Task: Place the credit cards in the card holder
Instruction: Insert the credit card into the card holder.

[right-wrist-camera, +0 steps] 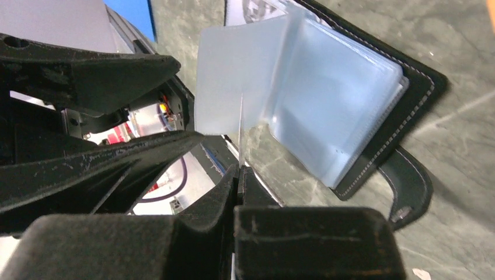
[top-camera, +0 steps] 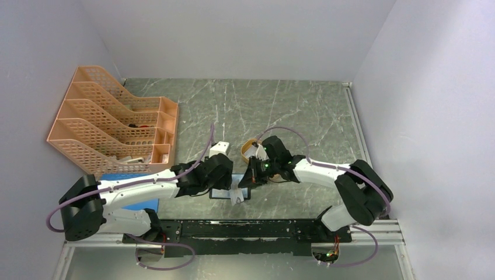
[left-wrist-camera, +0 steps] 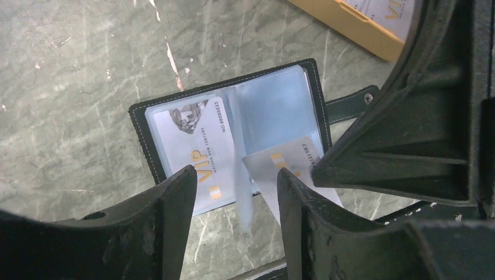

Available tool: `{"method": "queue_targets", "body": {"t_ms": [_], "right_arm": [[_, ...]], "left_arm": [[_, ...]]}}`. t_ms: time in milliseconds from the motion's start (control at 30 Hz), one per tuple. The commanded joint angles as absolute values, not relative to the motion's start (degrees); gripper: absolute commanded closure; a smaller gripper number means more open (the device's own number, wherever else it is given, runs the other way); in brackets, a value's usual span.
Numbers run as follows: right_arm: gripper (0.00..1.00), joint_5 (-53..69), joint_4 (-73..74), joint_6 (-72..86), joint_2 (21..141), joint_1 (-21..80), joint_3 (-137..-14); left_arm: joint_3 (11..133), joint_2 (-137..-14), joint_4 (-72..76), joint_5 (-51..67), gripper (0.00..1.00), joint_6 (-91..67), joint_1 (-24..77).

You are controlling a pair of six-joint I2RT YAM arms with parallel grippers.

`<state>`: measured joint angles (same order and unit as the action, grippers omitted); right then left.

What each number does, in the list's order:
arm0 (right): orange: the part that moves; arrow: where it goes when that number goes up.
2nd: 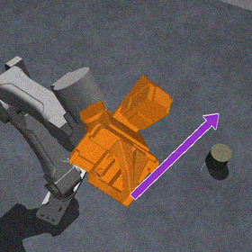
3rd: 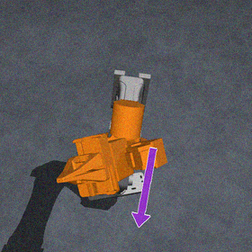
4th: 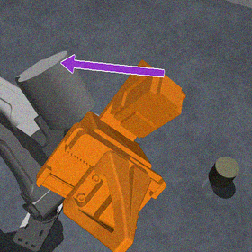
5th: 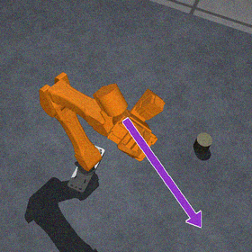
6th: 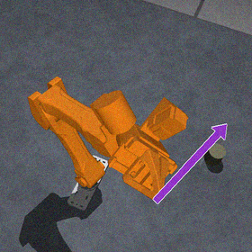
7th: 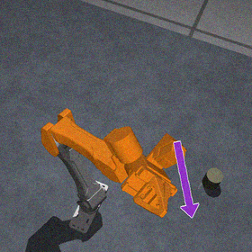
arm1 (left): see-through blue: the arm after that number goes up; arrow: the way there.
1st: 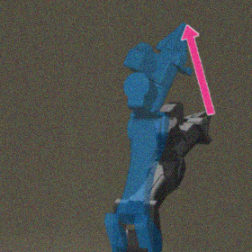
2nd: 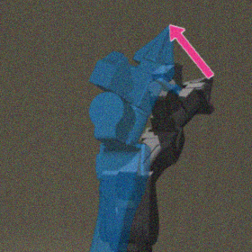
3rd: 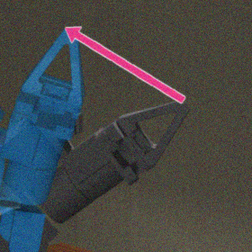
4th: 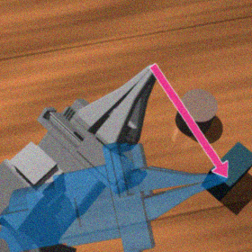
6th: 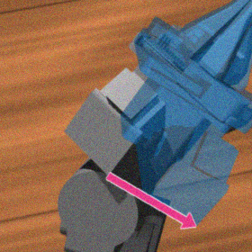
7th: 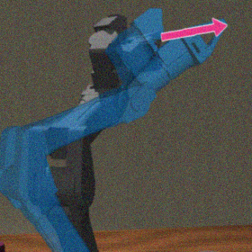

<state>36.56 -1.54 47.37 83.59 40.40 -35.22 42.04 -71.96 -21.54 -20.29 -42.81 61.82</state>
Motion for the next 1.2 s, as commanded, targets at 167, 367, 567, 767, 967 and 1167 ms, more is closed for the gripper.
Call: {"method": "queue_targets", "body": {"t_ms": [167, 367, 567, 767, 967, 1167], "right_arm": [[1.0, 35.1, -4.7, 48.7, 88.2, 42.4, -38.5], [1.0, 34.0, -3.2, 48.0, 89.3, 43.3, -40.3], [1.0, 30.1, 1.8, 46.4, 85.7, 43.4, -40.5], [1.0, 25.3, 2.9, 46.8, 82.8, 42.0, -38.9], [1.0, 27.0, 0.8, 47.2, 85.0, 41.2, -38.7], [1.0, 30.0, -3.8, 49.5, 87.2, 41.1, -37.7]], "left_arm": [[42.1, -70.5, -23.3, -22.7, 0.43, -43.4, 62.0], [40.2, -74.0, -22.2, -25.2, 0.51, -43.0, 61.5], [37.9, -76.7, -22.5, -29.3, 0.67, -44.7, 60.2], [35.6, -73.8, -22.3, -29.5, 0.78, -45.0, 58.5], [34.5, -72.2, -23.5, -29.6, 0.81, -46.0, 57.6], [30.8, -68.8, -23.3, -25.3, 0.79, -49.6, 53.8]]}}
